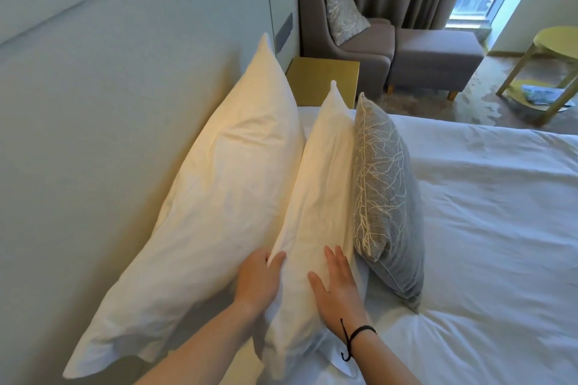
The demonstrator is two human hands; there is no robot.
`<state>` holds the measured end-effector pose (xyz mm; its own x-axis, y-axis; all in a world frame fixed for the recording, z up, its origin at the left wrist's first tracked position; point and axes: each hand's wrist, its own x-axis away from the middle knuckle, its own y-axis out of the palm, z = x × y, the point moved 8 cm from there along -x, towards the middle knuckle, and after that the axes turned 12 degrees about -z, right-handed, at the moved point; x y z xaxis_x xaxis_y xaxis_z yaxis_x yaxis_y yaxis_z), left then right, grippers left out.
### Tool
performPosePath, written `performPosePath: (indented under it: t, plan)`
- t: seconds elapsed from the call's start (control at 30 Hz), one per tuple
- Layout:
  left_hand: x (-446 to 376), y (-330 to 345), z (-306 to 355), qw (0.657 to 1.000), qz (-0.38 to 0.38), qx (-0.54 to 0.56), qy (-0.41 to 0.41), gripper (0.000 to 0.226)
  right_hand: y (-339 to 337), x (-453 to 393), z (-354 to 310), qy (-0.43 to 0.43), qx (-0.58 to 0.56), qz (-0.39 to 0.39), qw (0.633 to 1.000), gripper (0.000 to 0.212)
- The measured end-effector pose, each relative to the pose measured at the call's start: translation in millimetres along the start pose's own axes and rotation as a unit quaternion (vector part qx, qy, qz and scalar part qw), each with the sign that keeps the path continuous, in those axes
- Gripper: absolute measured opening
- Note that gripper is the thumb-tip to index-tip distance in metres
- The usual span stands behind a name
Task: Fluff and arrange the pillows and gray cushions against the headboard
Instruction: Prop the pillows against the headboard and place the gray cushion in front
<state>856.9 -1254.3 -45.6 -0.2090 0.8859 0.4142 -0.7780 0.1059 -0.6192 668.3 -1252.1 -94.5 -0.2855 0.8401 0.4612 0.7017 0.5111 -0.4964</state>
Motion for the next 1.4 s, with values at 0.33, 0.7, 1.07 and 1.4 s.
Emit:
performPosePath:
  t: [0.33, 0.7, 1.07, 1.4]
  plan:
    - [21, -37, -22, 0.991, 0.037, -0.131, -0.006, 0.039, 24, -8, -20, 0.016, 0.133, -0.114, 0.984, 0.070]
    - [54, -24, -45, 0.996, 0.050, -0.070, -0.031, 0.028, -48, -103, -149, -0.154, 0.519, -0.170, 0.823, 0.039]
    - [54, -7, -93, 0.969, -0.075, -0.184, -0.150, 0.037, -99, -232, -137, -0.079, 0.757, -0.250, 0.598, 0.059]
    - [34, 40, -33, 0.974, -0.132, -0.175, -0.064, 0.056, -102, -259, -138, -0.091, 0.791, -0.269, 0.542, 0.057]
